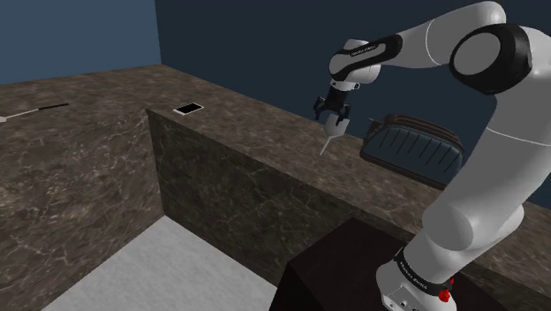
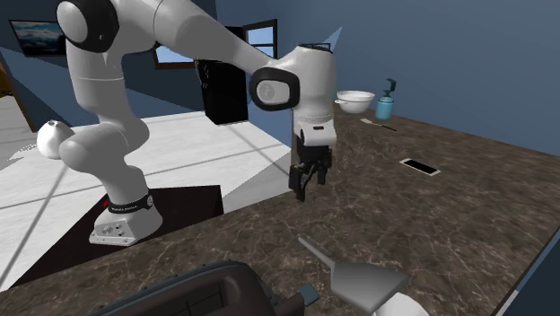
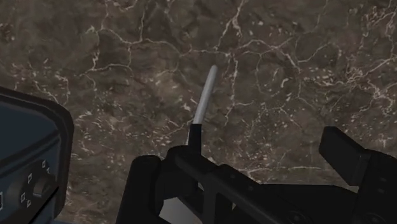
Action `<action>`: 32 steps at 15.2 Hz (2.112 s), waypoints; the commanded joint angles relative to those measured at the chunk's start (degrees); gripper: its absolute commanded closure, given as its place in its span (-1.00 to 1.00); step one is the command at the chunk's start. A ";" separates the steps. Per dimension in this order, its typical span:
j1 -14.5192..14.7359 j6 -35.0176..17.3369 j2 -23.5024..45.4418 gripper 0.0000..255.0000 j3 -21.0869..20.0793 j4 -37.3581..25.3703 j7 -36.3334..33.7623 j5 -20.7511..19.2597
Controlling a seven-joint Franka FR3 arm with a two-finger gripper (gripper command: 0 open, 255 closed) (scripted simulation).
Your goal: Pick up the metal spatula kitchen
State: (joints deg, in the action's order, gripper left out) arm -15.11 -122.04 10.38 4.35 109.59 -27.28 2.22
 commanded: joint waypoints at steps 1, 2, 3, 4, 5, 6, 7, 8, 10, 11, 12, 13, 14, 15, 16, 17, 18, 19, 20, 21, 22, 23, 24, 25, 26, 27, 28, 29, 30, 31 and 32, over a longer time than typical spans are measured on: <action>-0.79 -0.95 3.25 -1.00 0.77 -2.02 -1.35 0.59; -1.24 -1.21 4.96 -1.00 1.17 -3.33 -1.90 0.94; -1.71 -1.43 6.66 -1.00 1.55 -4.66 -2.45 1.32; -2.20 -1.62 8.35 -1.00 1.93 -6.01 -2.99 1.71; -2.69 -1.79 10.04 -1.00 2.30 -7.38 -3.53 2.13; -3.21 -1.92 11.72 -1.00 2.65 -8.77 -4.06 2.56; -3.74 -2.02 13.40 -1.00 3.00 -10.18 -4.59 3.00; -4.29 -2.10 15.07 -1.00 3.33 -11.61 -5.12 3.45; -5.44 -2.17 18.41 -1.00 3.96 -14.54 -6.18 4.38; -5.53 -2.17 18.65 -1.00 4.00 -14.75 -6.26 4.45; -5.56 -2.76 19.02 -1.00 3.95 -14.53 -6.21 4.53; -5.58 -3.36 19.39 -1.00 3.91 -14.29 -6.14 4.60; -5.61 -3.95 19.78 -1.00 3.86 -14.09 -6.08 4.69; -5.63 -4.53 20.18 -1.00 3.81 -13.90 -6.02 4.77; -5.66 -5.11 20.58 -1.00 3.76 -13.73 -5.96 4.85; -5.69 -5.67 21.01 -1.00 3.71 -13.59 -5.89 4.94; -5.74 -6.56 21.69 -1.00 3.63 -13.37 -5.79 5.07; -5.74 -6.57 21.68 -1.00 3.63 -13.35 -5.79 5.07; -5.74 -6.56 21.68 -1.00 3.63 -13.36 -5.79 5.07; -5.79 -6.51 21.79 1.00 3.63 -13.51 -5.74 5.08; -5.79 -6.51 21.79 1.00 3.63 -13.52 -5.74 5.08; -5.80 -6.53 21.79 1.00 3.63 -13.51 -5.73 5.09; -5.80 -6.51 21.80 1.00 3.63 -13.53 -5.73 5.09; -5.80 -6.51 21.80 1.00 3.63 -13.53 -5.73 5.08; -5.80 -6.52 21.80 1.00 3.63 -13.52 -5.73 5.08; -5.79 -6.52 21.80 1.00 3.63 -13.53 -5.74 5.08; -5.79 -6.51 21.81 1.00 3.63 -13.53 -5.75 5.08; -5.79 -6.51 21.81 1.00 3.63 -13.54 -5.75 5.08; -5.74 -6.56 21.69 1.00 3.63 -13.37 -5.79 5.07; -5.71 -6.00 21.25 1.00 3.68 -13.50 -5.86 4.99; -5.68 -5.43 20.83 1.00 3.73 -13.64 -5.92 4.90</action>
State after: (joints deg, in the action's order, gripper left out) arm -20.79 -127.96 31.53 8.04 96.14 -33.17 7.19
